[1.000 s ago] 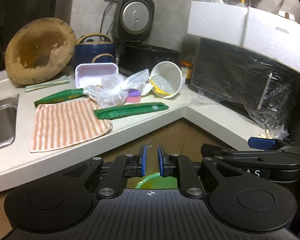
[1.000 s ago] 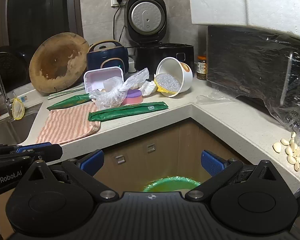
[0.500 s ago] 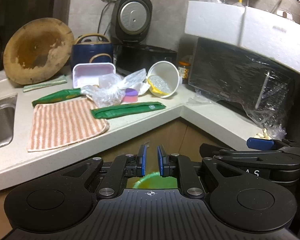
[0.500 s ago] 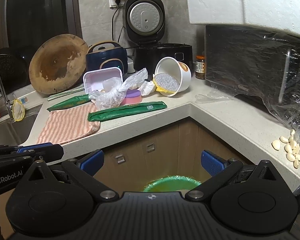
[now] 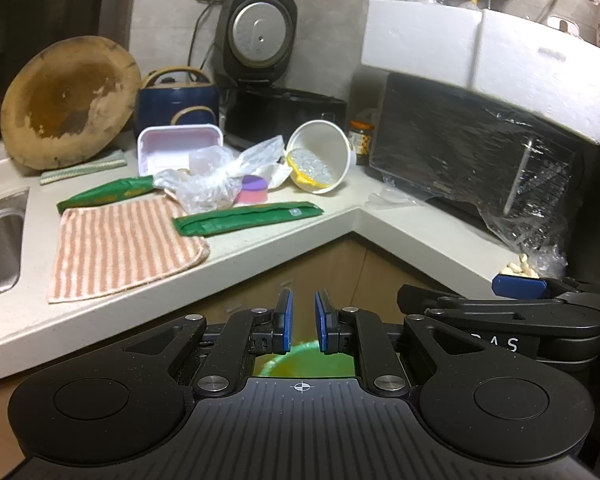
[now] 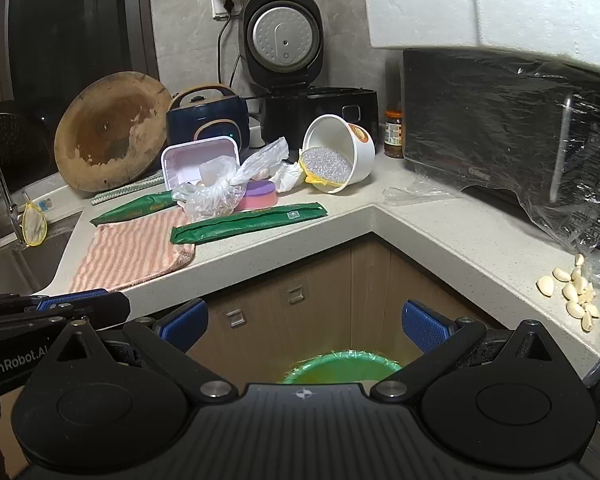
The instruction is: Collect trash
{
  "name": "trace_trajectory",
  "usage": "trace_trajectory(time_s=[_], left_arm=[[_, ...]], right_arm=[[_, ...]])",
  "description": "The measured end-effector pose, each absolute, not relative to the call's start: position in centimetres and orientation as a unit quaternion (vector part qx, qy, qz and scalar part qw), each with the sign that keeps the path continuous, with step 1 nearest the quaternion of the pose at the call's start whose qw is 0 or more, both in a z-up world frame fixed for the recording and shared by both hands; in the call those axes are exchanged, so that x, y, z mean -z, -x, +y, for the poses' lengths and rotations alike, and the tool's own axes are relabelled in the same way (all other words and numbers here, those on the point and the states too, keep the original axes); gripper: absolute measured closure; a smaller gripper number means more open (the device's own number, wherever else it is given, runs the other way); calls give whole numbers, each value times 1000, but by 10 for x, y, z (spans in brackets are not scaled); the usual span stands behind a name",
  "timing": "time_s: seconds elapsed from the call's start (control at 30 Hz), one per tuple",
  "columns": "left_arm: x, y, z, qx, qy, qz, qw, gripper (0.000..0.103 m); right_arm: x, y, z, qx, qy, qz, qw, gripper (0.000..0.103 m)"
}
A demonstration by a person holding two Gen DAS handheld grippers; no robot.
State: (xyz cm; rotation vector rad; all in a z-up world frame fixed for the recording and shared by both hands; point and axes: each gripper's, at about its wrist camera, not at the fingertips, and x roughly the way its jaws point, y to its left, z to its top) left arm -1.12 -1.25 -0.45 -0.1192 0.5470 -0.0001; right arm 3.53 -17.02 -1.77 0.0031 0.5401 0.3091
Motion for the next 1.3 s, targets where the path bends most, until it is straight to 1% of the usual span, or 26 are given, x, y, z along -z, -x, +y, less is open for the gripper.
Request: trace_trajectory(time_s=[1.03, 1.17, 1.3], left_arm=[[12, 14, 3, -6, 81, 293, 953, 88], [19, 4, 15, -7, 90, 301, 949, 88], [26, -25, 44, -8, 120, 307, 944, 88]], right_arm=[[22, -35, -163, -152, 2, 277, 949, 0], [26, -43, -159, -151, 2, 281, 948, 0], [31, -64, -148, -138, -1, 292, 946, 0]])
